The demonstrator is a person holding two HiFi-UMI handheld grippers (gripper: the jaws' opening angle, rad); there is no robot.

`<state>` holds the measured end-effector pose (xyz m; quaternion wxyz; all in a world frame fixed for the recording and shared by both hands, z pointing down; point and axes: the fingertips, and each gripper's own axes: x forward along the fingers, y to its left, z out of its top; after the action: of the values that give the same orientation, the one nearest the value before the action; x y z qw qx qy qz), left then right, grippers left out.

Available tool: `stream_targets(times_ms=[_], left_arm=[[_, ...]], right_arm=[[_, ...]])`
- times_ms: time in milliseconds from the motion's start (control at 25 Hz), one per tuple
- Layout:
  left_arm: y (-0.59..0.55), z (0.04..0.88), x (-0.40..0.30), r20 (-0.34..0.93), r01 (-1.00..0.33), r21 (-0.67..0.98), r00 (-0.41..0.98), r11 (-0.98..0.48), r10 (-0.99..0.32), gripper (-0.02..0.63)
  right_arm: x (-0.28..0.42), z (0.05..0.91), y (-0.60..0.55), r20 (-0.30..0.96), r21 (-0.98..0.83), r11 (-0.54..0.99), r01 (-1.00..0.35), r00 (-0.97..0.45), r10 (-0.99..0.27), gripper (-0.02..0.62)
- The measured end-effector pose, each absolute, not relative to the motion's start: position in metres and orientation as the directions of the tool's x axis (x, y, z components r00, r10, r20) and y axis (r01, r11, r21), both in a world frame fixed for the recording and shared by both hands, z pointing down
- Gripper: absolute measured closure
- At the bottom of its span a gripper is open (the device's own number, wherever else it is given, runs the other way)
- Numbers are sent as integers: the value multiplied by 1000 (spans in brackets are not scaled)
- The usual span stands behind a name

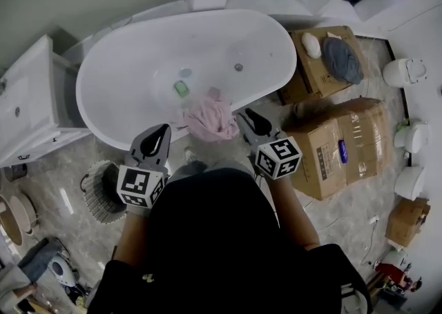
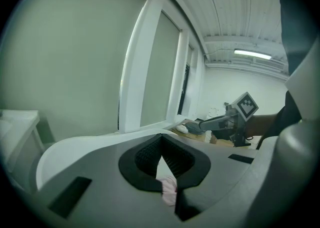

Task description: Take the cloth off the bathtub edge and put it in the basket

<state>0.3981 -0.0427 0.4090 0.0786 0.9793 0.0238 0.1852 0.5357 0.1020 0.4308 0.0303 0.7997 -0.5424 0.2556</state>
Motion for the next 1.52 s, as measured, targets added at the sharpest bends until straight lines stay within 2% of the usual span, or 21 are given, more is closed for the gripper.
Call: stream_targets(times_ms=[440, 760, 840, 1160, 1320, 1520], left_arm=[[-62, 419, 385, 427, -203, 165, 897, -965, -116, 592], [-58, 433, 362, 508, -423, 154, 809, -893, -295, 592], [-57, 439, 356, 519, -473, 162, 787, -866, -333, 592], [-29, 466, 329, 581, -643, 168, 677, -748, -451, 592], [-8, 483, 311, 631, -690, 129, 611, -712, -478, 592], [11, 508, 290, 675, -754, 156, 553, -638, -489, 592]], right_arm=[[539, 482, 37, 568, -281, -158, -947, -31, -823, 365], [542, 547, 23, 658, -321, 15, -947, -234, -716, 291], [541, 568, 22, 686, -320, 59, -945, -275, -674, 255], [525, 668, 28, 786, -303, 227, -926, -377, -490, 158], [516, 716, 29, 824, -319, 263, -911, -403, -399, 138], [508, 770, 27, 860, -324, 289, -901, -408, -307, 115]])
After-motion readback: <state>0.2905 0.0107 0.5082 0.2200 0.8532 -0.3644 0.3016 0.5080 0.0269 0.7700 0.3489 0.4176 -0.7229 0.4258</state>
